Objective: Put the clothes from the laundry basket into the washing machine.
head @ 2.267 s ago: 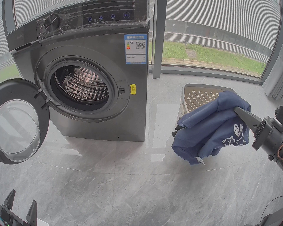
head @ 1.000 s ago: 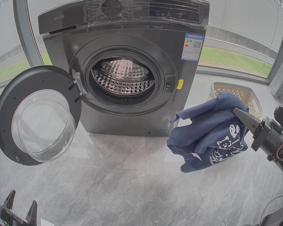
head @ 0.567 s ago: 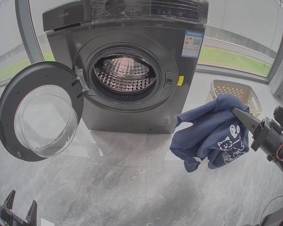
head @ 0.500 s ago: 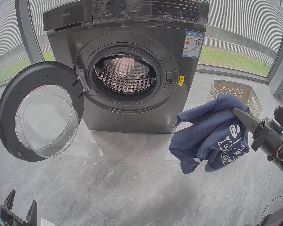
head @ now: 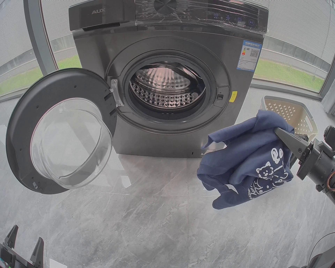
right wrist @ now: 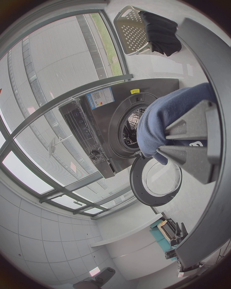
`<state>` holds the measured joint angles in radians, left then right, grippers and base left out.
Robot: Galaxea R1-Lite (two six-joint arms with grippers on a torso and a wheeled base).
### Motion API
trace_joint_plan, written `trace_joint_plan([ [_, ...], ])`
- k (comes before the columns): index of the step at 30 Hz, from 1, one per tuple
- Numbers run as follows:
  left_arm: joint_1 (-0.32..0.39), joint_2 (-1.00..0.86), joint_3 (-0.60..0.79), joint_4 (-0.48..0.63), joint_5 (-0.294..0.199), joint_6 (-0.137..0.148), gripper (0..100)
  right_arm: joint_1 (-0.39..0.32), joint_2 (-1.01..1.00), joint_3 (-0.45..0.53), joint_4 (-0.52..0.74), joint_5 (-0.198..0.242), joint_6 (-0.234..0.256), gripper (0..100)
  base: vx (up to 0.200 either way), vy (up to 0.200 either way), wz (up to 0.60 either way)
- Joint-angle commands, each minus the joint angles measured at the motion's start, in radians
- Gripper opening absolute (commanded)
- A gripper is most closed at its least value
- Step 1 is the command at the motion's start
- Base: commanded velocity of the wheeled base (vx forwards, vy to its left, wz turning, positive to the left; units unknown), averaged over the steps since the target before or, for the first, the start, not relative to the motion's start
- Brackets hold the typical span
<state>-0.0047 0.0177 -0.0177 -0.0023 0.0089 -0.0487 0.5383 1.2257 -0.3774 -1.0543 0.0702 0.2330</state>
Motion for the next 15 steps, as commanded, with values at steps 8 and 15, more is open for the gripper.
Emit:
trace_joint_plan([
  [8,0.002,-0.018,0.018,-0.004,-0.01,0.047,100,0.019,0.061,-0.032,0.0,-0.053,0.0,0,0.0,0.0,0.0],
  [15,0.003,-0.018,0.018,-0.005,-0.007,0.044,100,0.097,0.23,-0.193,-0.03,-0.086,0.003,0,0.0,0.0,0.0],
])
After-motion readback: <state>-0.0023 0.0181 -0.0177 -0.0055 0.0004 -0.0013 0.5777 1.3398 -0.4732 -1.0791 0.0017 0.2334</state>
